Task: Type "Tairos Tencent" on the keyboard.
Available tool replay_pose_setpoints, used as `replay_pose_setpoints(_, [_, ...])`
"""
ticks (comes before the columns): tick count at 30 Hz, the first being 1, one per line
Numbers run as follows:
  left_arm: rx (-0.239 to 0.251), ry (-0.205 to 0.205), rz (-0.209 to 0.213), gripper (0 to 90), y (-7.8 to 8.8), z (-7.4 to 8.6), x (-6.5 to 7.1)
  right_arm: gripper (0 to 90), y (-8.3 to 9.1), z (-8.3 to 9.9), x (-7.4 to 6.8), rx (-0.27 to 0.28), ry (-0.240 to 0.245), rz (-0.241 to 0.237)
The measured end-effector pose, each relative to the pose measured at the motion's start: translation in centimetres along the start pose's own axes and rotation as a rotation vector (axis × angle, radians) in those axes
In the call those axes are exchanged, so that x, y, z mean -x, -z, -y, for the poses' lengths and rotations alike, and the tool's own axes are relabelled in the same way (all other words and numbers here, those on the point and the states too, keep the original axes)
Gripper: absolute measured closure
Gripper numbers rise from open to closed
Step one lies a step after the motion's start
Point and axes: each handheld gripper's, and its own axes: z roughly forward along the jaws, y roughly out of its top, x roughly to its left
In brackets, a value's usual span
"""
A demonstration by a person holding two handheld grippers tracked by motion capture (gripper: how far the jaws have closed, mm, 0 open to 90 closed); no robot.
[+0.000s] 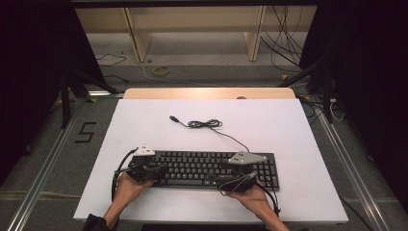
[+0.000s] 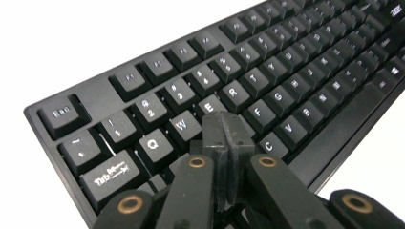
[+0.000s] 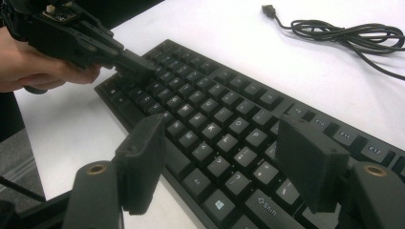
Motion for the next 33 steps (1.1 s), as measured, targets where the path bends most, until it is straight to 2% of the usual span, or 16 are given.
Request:
replay_pose_setpoints(8, [0.066, 0.007, 0.003, 85.1, 0.8, -0.2, 0.1, 35.5, 0.1, 0.0, 0.0, 0.003, 0.001, 0.002])
replay_pose_setpoints(14, [0.083, 0.02, 0.015, 79.2, 1.0, -0.2, 0.1, 35.5, 0.1, -0.1, 0.0, 0.005, 0.001, 0.003])
replay_pose_setpoints(21, [0.106, 0.031, 0.028, 66.7, 1.3, -0.2, 0.1, 35.4, 0.2, -0.1, 0.0, 0.007, -0.001, 0.005])
replay_pose_setpoints(28, [0.14, 0.041, 0.027, 50.2, 1.7, -0.1, 0.1, 35.4, 0.1, -0.2, -0.1, 0.011, -0.001, 0.0])
replay_pose_setpoints(33, [0.166, 0.042, 0.036, 44.4, 2.2, 0.0, 0.3, 35.5, 0.0, -0.3, -0.2, 0.011, 0.0, -0.005])
